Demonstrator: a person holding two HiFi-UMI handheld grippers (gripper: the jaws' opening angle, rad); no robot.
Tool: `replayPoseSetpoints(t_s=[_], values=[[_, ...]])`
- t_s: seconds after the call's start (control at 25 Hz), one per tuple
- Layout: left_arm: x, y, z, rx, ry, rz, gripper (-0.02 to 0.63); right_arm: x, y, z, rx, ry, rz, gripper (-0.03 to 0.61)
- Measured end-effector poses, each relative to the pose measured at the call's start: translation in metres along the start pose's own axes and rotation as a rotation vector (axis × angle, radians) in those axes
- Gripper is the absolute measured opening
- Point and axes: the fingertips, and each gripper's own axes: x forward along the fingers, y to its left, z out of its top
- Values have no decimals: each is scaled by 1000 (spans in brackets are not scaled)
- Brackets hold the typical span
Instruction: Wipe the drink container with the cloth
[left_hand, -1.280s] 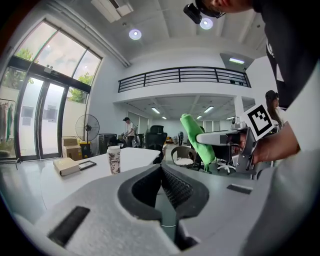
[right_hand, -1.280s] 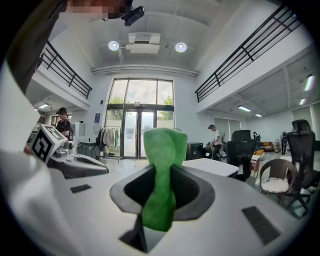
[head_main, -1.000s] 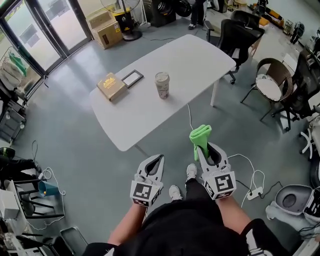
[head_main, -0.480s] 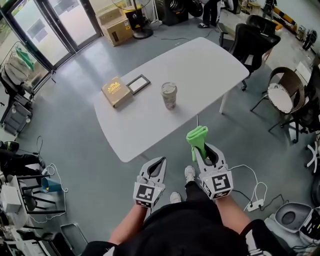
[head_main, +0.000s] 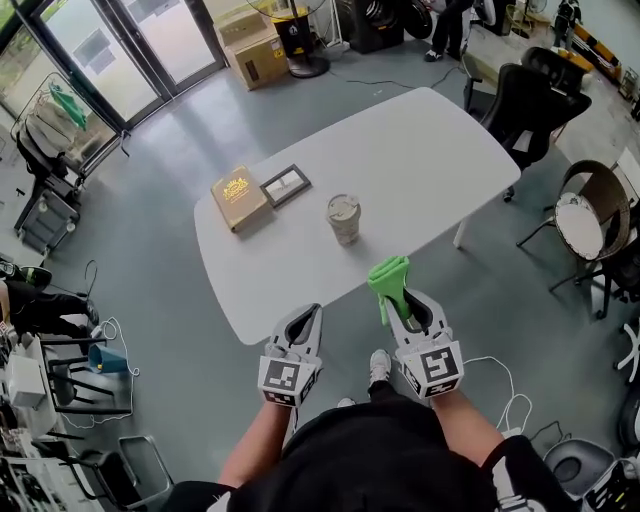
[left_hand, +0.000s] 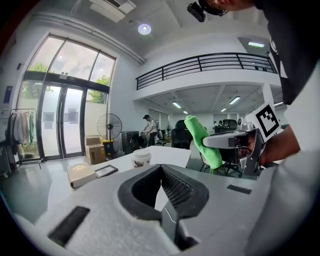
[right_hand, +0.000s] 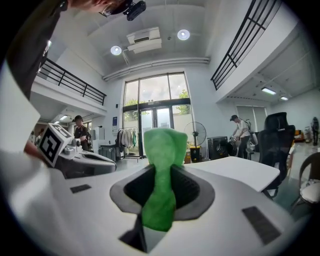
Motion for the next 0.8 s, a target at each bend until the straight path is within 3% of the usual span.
replayPoseSetpoints(t_s=[0.24,0.44,0.8], values=[[24,18,9,-19,6,75,9,23,-18,1,-22,12,75,104],[26,25,1,-111,3,116,9,39,-19,2,-60,25,135,104],[42,49,-14,-145,22,146,9,83,-16,2,-92,51,207,104]])
